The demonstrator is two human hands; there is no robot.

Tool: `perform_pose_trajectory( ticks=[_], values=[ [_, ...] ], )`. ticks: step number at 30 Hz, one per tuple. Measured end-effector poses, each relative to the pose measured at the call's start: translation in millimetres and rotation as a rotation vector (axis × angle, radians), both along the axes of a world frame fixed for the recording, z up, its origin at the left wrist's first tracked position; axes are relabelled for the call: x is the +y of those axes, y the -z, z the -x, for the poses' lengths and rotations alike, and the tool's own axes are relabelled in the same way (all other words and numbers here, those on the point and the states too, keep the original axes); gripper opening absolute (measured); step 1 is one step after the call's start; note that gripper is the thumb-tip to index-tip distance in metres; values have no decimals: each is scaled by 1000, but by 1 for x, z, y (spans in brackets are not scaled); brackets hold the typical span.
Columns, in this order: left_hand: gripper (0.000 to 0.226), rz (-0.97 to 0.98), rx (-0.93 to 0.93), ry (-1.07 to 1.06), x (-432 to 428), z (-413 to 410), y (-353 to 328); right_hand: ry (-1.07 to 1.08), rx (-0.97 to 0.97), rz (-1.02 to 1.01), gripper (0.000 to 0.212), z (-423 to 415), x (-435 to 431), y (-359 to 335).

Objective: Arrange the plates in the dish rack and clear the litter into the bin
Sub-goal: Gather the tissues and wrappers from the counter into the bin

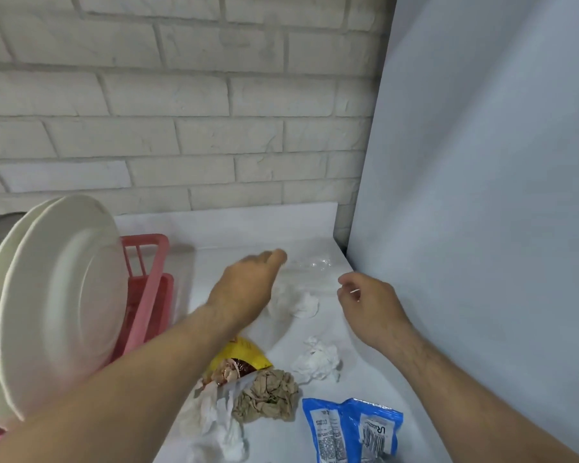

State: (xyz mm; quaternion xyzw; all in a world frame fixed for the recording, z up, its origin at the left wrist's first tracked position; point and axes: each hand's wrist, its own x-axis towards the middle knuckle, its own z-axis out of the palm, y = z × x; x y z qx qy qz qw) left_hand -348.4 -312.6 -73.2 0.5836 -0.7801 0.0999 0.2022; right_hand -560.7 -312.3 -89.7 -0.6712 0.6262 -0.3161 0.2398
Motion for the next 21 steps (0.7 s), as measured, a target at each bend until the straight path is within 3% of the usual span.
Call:
perform_pose_trajectory(
  ticks=[3,6,7,10,11,14,16,19,21],
  values=[
    [73,136,81,92,-8,-8,-19,-47,-102,36,48,-3,0,-8],
    [60,272,212,162,-5,-3,-38,-160,-235,4,76,-11,2,-20],
    [52,284,305,182,-4,2,-42,-187,-258,1,69,-14,1,-23],
    [33,114,613,230,6,16,-54,-151,-380,-16,15,-26,-1,-31],
    [29,28,671,237,10,20,-56,-116,-444,-22,12,-31,1,-35],
    [40,-131,756,176,14,25,-51,-112,-458,71,18,-37,4,-46],
    [46,-194,823,102,12,23,-46,-238,-468,74,16,-39,7,-53],
    [39,-215,954,94,4,20,-40,-456,-626,-87,30,-42,9,-58],
    [35,-165,1039,46,6,17,-42,-474,-690,-159,41,-40,11,-56]
  ],
)
